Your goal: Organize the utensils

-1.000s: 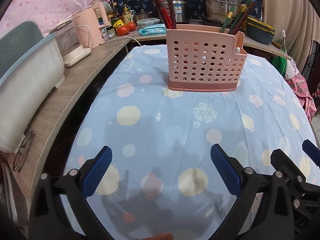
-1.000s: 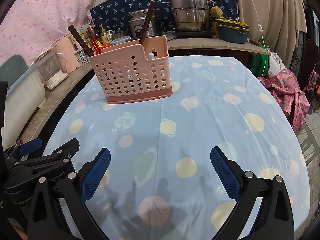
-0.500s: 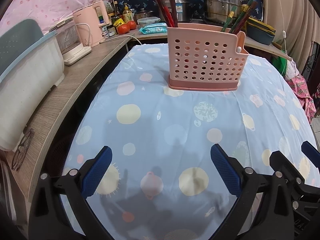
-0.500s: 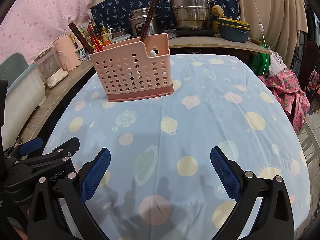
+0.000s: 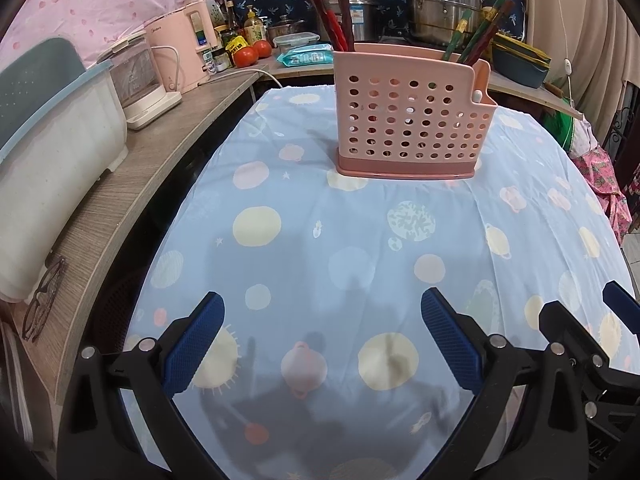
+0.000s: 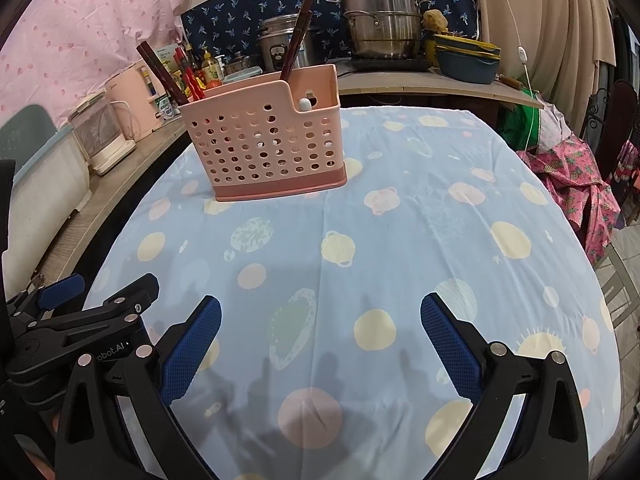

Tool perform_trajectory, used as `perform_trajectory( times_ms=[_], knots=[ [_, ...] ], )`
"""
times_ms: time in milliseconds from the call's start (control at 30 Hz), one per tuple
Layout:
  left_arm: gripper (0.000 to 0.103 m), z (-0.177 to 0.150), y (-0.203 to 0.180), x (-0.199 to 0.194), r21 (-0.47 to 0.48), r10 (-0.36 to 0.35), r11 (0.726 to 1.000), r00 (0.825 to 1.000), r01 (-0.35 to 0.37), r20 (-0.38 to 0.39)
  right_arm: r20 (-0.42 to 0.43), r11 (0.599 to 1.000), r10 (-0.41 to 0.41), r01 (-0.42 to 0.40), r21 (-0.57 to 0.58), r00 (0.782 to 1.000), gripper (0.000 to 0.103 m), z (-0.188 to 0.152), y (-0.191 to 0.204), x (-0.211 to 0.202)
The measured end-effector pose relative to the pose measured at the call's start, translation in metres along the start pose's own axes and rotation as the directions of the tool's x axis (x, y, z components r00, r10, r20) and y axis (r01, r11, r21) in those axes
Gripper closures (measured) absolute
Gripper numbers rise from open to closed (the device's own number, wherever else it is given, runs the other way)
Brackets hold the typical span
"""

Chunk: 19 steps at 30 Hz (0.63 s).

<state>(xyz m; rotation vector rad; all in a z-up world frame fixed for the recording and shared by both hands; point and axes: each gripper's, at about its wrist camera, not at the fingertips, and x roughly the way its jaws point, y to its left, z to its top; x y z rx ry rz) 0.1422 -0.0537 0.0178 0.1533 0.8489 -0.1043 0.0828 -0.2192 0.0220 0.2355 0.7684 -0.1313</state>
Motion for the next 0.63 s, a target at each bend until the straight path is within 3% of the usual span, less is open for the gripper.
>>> perform_trajectory(
  times_ms=[633],
  knots=[
    [0.009, -0.0013, 0.0004, 0.0, -0.003, -0.005, 1.0, 1.0, 0.005, 0.004, 0.0, 1.0, 0.0, 0.0, 0.004, 1.0, 0.007, -0.0025, -0.0021, 0.0005]
  ],
)
